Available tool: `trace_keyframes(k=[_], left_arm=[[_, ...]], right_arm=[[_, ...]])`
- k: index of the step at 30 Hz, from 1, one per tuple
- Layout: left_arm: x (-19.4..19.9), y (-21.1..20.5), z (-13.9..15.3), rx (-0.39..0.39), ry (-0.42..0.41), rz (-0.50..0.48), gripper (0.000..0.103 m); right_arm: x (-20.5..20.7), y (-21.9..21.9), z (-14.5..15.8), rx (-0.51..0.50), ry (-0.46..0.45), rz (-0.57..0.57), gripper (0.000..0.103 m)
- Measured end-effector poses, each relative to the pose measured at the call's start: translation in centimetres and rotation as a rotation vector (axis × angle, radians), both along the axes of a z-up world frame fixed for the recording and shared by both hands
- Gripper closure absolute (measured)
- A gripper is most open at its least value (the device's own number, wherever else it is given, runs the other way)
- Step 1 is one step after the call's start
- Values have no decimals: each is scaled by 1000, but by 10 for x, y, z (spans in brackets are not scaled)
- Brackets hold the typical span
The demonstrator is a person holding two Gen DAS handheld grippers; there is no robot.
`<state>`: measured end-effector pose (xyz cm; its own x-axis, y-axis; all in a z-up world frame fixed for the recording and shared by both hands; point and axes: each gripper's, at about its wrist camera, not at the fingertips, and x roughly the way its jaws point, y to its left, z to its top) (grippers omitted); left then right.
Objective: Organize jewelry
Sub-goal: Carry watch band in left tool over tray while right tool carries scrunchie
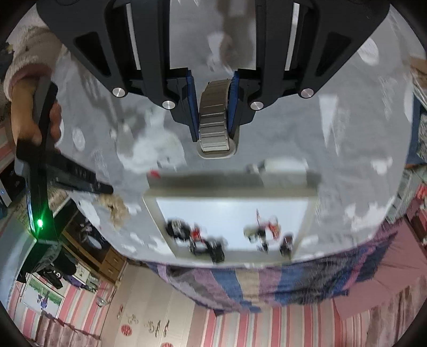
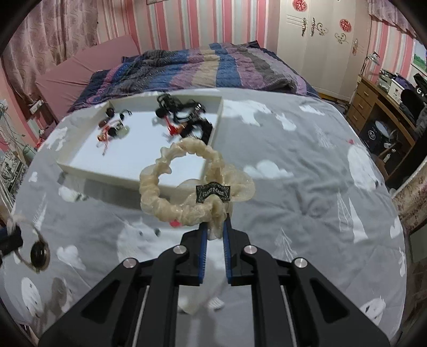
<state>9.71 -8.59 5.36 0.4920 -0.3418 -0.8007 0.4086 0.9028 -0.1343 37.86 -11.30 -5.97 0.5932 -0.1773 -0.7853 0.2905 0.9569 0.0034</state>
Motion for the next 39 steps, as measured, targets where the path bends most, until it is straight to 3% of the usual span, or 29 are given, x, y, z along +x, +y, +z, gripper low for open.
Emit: trace_keyframes(k=[11, 26, 39], left_arm=[[84, -1, 23, 10, -47, 70, 84], [163, -21, -22, 73, -31, 133, 84], [185, -25, -49, 92, -39, 121, 84]], right_arm=[[49, 18, 22, 30, -45, 37, 92], [114, 22, 7, 26, -19, 25, 92], [137, 21, -27, 25, 16, 30, 92]])
